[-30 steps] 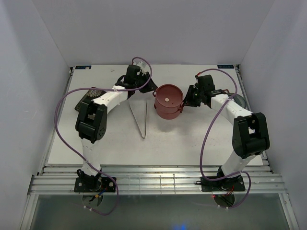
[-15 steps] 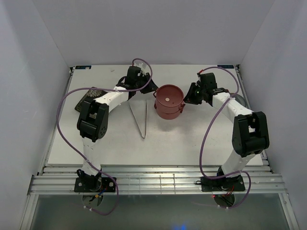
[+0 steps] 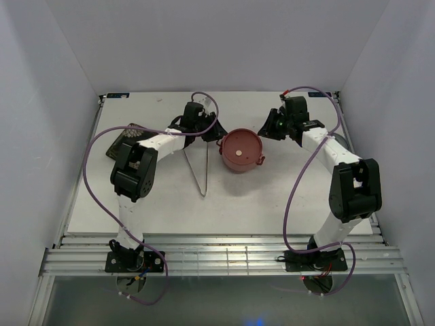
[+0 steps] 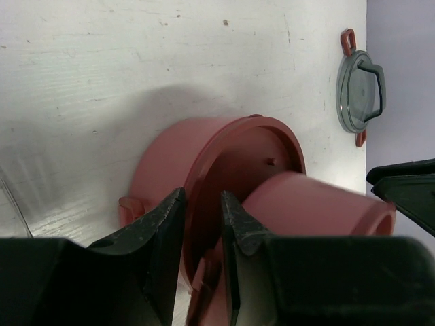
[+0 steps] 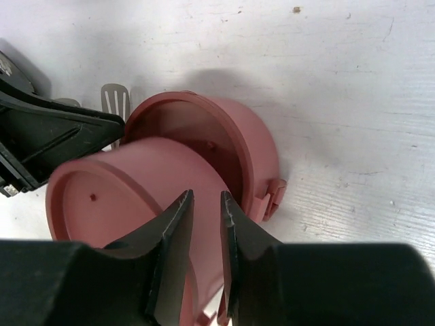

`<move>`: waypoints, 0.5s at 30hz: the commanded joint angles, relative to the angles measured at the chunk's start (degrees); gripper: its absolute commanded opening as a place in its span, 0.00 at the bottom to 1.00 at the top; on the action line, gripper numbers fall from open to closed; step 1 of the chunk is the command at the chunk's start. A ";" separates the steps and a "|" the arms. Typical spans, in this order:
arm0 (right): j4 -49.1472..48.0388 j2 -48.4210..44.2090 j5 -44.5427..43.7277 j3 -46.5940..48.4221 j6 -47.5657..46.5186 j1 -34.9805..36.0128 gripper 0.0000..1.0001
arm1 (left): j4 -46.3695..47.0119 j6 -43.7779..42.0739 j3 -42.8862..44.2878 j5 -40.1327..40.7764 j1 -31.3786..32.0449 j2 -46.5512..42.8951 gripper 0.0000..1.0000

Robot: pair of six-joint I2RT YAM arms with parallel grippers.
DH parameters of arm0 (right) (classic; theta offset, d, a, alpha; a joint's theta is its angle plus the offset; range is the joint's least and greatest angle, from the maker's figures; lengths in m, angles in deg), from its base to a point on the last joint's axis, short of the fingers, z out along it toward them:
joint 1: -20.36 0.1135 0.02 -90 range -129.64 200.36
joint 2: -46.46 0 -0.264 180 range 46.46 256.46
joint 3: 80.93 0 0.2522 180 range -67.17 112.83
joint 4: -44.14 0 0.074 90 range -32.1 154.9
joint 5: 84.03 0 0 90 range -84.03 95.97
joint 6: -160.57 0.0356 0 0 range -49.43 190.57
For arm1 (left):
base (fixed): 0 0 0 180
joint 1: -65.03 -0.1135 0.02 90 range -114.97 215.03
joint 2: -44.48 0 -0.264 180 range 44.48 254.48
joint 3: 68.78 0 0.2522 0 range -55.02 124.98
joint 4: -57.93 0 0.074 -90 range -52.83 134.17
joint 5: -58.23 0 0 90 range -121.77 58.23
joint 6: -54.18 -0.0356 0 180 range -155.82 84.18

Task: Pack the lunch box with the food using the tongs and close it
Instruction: Place the packing box into the packing box.

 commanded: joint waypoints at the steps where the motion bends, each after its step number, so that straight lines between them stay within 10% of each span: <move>1: -1.20 -2.92 0.12 0.91 -1.08 0.26 0.29 | 1.23 0.46 -0.29 -1.35 0.67 -3.31 0.38; 15: -3.92 -18.91 -0.14 -12.71 -0.11 0.79 0.41 | 2.64 1.52 0.50 -0.91 0.67 -1.82 0.37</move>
